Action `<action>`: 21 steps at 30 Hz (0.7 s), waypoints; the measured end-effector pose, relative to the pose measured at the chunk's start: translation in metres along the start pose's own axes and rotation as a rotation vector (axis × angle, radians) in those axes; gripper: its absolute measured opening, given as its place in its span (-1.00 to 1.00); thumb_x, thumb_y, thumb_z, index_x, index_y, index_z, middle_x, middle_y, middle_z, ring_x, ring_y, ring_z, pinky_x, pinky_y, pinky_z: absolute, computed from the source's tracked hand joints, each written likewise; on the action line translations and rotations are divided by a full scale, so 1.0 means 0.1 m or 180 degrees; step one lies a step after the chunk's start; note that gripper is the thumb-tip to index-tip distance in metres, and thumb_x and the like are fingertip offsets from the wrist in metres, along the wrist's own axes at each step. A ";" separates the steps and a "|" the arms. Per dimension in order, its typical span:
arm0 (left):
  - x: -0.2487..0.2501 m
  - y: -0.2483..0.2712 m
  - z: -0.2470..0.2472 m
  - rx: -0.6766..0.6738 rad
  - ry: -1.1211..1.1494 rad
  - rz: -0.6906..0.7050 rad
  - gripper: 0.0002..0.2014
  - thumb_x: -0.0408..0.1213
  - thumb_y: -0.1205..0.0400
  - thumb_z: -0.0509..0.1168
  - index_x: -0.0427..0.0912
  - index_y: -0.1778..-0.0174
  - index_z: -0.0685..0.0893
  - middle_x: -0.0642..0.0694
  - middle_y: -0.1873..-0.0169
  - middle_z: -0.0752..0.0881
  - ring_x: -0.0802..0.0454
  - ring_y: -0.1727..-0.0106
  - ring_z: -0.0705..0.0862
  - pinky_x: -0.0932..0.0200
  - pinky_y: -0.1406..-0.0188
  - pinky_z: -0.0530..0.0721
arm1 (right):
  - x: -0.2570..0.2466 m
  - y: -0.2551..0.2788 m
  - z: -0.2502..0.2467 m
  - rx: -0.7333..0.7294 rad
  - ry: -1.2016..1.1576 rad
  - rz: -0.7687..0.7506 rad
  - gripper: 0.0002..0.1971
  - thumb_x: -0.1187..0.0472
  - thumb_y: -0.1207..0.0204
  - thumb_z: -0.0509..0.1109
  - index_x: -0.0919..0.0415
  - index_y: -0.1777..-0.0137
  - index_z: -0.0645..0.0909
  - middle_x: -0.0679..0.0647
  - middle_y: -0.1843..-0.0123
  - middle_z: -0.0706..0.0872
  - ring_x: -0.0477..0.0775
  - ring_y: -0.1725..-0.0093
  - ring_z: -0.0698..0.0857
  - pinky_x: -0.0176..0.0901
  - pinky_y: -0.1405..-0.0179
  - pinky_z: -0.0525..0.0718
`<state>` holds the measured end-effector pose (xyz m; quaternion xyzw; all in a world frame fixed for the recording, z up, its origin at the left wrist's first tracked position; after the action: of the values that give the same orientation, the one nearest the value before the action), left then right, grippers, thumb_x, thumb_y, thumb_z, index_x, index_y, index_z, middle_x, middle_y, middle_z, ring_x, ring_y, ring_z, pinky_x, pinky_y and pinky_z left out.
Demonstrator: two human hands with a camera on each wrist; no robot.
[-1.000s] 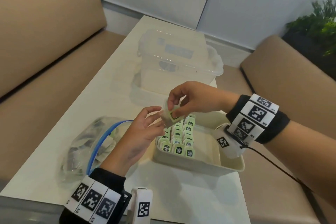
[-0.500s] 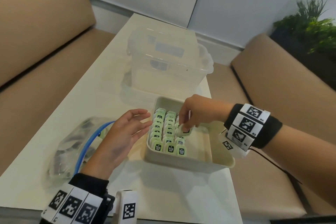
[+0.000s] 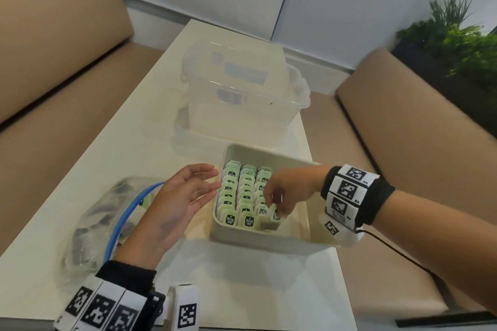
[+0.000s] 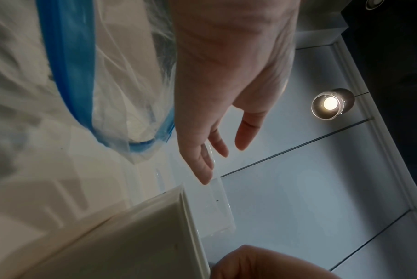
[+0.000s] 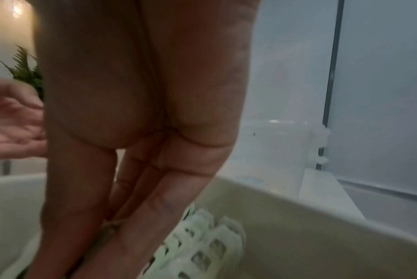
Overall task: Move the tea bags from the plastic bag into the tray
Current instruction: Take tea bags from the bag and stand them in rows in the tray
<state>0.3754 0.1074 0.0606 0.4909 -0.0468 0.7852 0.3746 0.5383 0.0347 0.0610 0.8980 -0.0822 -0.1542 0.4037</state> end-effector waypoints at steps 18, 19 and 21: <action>0.08 0.07 -0.05 0.0081 0.0052 0.0039 -0.76 -0.56 -0.63 0.15 -0.22 -0.01 0.67 -0.17 -0.08 0.73 -0.11 -0.11 0.74 0.13 -0.05 0.65 | -0.04 -0.40 0.27 -0.0046 0.0902 0.0171 -0.71 0.16 -0.34 0.60 0.26 0.01 0.67 -0.09 0.40 0.63 -0.15 0.46 0.63 -0.44 0.45 0.49; 0.09 0.09 -0.02 0.0063 0.0037 0.0054 -0.76 -0.56 -0.63 0.15 -0.22 -0.01 0.67 -0.19 -0.10 0.73 -0.11 -0.12 0.74 0.13 -0.06 0.65 | -0.03 -0.38 0.26 -0.0013 0.0842 0.0227 -0.71 0.14 -0.32 0.61 0.23 0.04 0.65 -0.09 0.41 0.63 -0.16 0.48 0.63 -0.42 0.44 0.53; 0.14 0.14 0.04 -0.0003 -0.0024 0.0104 -0.78 -0.55 -0.62 0.18 -0.22 -0.01 0.68 -0.20 -0.12 0.73 -0.11 -0.14 0.74 0.13 -0.09 0.66 | -0.04 -0.29 0.18 0.0087 0.0816 0.0372 -0.66 0.07 -0.30 0.62 0.21 0.06 0.62 -0.06 0.41 0.65 -0.12 0.47 0.65 -0.30 0.29 0.68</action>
<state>0.3661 0.1030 0.0787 0.4928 -0.0567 0.7893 0.3617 0.5292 0.0426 0.0283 0.9095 -0.0842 -0.0133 0.4070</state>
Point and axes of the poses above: each hand's wrist, its own y-axis away from the middle knuckle, its own z-axis out of the palm, x = y × z, the point moved 10 cm from there along -y, towards the middle knuckle
